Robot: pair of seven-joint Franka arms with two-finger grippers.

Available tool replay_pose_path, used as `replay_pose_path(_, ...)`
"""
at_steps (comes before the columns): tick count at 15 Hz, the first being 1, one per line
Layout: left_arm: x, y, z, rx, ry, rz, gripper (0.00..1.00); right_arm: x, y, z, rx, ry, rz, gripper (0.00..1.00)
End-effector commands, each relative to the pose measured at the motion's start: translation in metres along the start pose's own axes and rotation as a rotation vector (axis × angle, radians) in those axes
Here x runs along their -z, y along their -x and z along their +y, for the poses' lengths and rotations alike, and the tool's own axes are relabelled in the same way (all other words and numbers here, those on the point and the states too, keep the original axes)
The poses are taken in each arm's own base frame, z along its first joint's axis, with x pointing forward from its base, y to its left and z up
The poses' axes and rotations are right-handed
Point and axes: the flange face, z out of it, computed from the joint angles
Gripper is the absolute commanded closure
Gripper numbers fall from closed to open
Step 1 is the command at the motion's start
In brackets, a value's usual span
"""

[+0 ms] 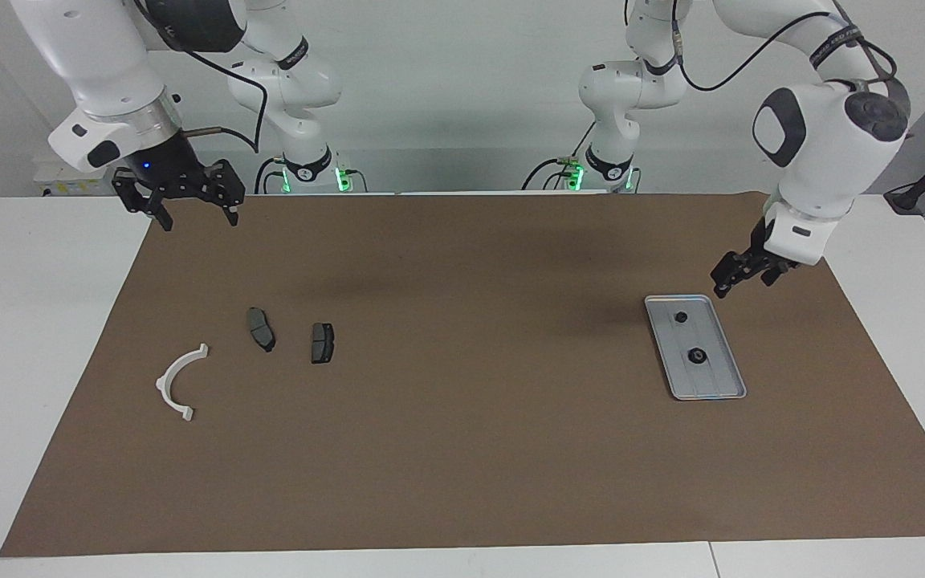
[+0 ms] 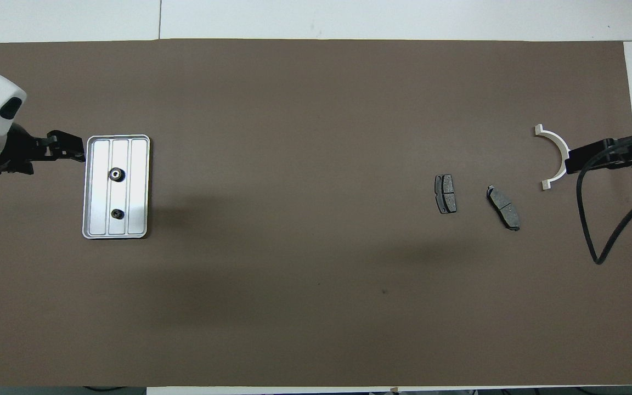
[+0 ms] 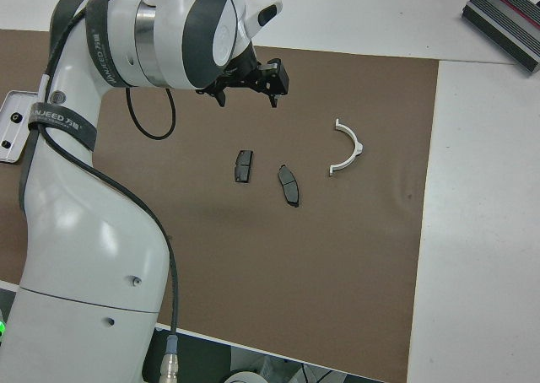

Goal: Place bearing gear from tray to pile
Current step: 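Lower the left gripper into the silver tray and grasp a dark gear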

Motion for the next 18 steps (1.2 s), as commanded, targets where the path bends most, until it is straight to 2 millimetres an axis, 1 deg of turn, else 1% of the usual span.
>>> replay_pose_path(1,-0.048,-0.019,0.001,-0.066,-0.023,-0.019,0.00,0.001,0.004,-0.001,-0.006,-0.005,0.003,0.00)
replay_pose_path(3,-0.076,-0.027,-0.002,-0.074,-0.020,-0.021,0.00,0.001,0.004,-0.002,-0.009,-0.005,0.005,0.00)
replay_pose_path(4,-0.090,-0.031,-0.008,-0.062,-0.017,-0.033,0.00,0.001,0.004,-0.002,-0.011,-0.004,0.005,0.00)
replay_pose_path(5,-0.104,-0.032,-0.007,-0.060,-0.015,-0.045,0.00,0.000,0.005,-0.002,-0.011,-0.005,0.002,0.00)
replay_pose_path(6,-0.114,-0.030,-0.008,-0.057,-0.013,-0.050,0.03,0.000,0.005,-0.001,-0.005,-0.005,0.002,0.00)
replay_pose_path(7,-0.124,-0.025,-0.010,-0.058,-0.013,-0.057,0.11,-0.001,0.005,-0.001,-0.006,-0.006,0.000,0.00)
replay_pose_path(8,-0.132,-0.020,-0.012,-0.053,-0.011,-0.057,0.15,0.000,0.005,-0.001,-0.006,-0.005,0.002,0.00)
replay_pose_path(10,-0.143,-0.016,-0.010,-0.036,-0.001,-0.057,0.17,0.000,0.005,-0.001,-0.006,-0.005,0.002,0.00)
replay_pose_path(11,-0.148,-0.014,-0.008,-0.028,0.009,-0.053,0.20,0.000,0.005,-0.001,-0.006,-0.005,0.002,0.00)
replay_pose_path(12,-0.151,-0.013,-0.008,-0.025,0.012,-0.048,0.20,0.000,0.005,-0.001,-0.006,-0.005,0.002,0.00)
replay_pose_path(15,-0.160,-0.012,-0.003,-0.002,0.015,-0.030,0.20,-0.001,0.005,0.001,-0.008,-0.006,0.000,0.00)
replay_pose_path(18,-0.167,-0.009,-0.003,0.005,0.017,-0.024,0.22,-0.001,0.005,0.001,-0.010,-0.006,0.000,0.00)
